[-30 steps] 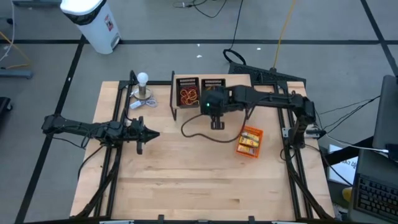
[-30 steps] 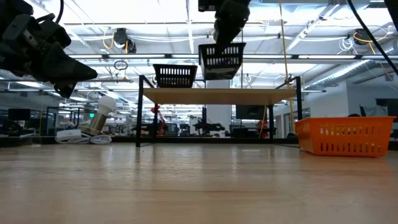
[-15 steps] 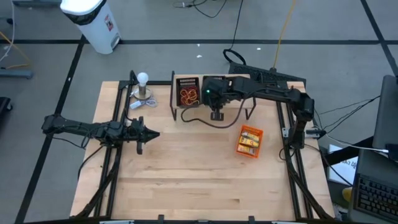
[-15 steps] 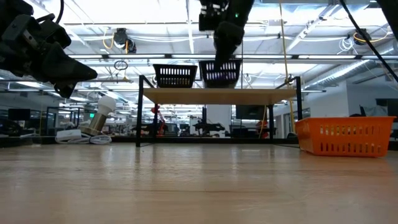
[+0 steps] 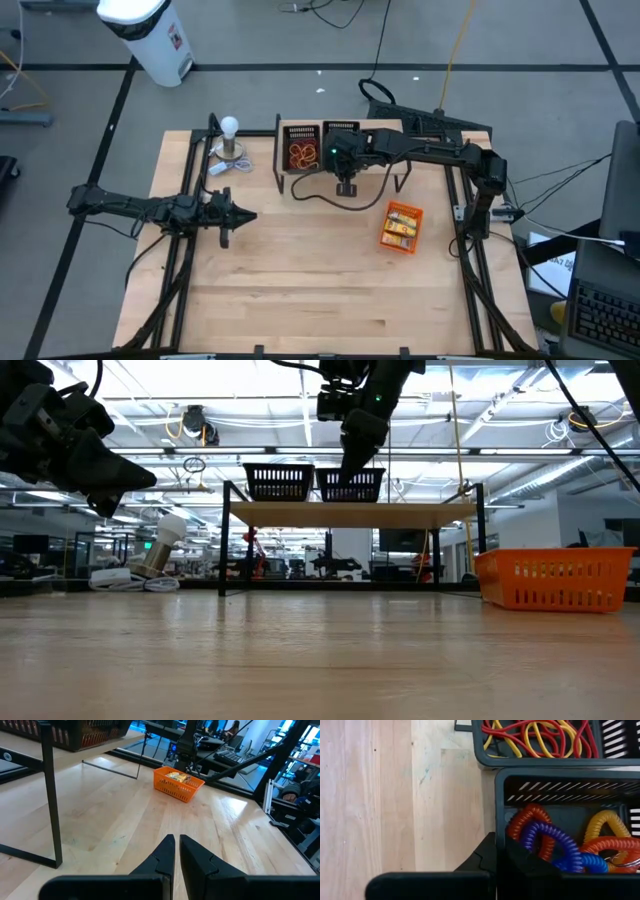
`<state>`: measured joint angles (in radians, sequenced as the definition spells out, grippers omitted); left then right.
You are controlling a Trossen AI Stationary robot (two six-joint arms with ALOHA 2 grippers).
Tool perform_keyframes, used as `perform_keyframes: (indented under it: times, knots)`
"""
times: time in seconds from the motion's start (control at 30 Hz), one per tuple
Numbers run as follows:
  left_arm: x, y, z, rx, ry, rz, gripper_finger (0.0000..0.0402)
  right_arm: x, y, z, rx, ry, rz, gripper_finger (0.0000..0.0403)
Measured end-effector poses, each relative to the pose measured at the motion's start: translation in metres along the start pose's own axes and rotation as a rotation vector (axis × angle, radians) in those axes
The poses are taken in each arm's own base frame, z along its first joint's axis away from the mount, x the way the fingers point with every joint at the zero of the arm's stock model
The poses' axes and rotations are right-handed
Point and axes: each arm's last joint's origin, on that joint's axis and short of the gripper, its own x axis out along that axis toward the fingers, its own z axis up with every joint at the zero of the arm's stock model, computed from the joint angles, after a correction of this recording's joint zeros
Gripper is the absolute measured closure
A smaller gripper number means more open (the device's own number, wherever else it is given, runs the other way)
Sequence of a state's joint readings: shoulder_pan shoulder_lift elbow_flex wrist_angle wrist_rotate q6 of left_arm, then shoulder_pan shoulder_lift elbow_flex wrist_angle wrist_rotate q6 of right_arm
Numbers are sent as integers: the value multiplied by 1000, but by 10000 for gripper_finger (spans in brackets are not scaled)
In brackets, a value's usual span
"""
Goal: Pick & Place Office Desk Supplies
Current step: Put the black basket filled with spring keychains on the shelf, then put the orange basket filled with crayon boxes on the shelf
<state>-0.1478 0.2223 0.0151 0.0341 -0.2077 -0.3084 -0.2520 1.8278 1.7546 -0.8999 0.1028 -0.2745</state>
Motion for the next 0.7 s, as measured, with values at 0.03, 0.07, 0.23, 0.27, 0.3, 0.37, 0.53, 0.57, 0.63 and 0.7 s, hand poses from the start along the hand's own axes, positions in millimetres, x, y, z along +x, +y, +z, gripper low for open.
perform_keyframes:
  times: [0.03,0.07,0.23,0.27,0.3,0.37,0.53,0.57,0.63,0.7]
  knots:
    - [0,0,0,0,0,0,376,0,0,0,0,0,0,403]
    - [0,0,0,0,0,0,376,0,0,0,2,0,1,403]
    - [0,0,0,1,0,1,376,-1,1,0,69,-8,37,386]
    - [0,0,0,1,0,1,376,-1,2,0,70,-14,65,379]
    - [0,0,0,1,0,1,376,-1,2,0,71,-18,84,371]
    - [0,0,0,2,0,0,376,-1,3,0,77,-19,98,351]
    - [0,0,0,1,0,1,376,0,3,-1,108,-2,79,298]
    - [0,0,0,0,0,1,376,0,3,-1,112,-4,76,289]
    - [0,0,0,0,0,1,376,0,2,-1,114,-2,71,273]
    - [0,0,0,0,0,1,376,-3,1,-2,115,-2,41,261]
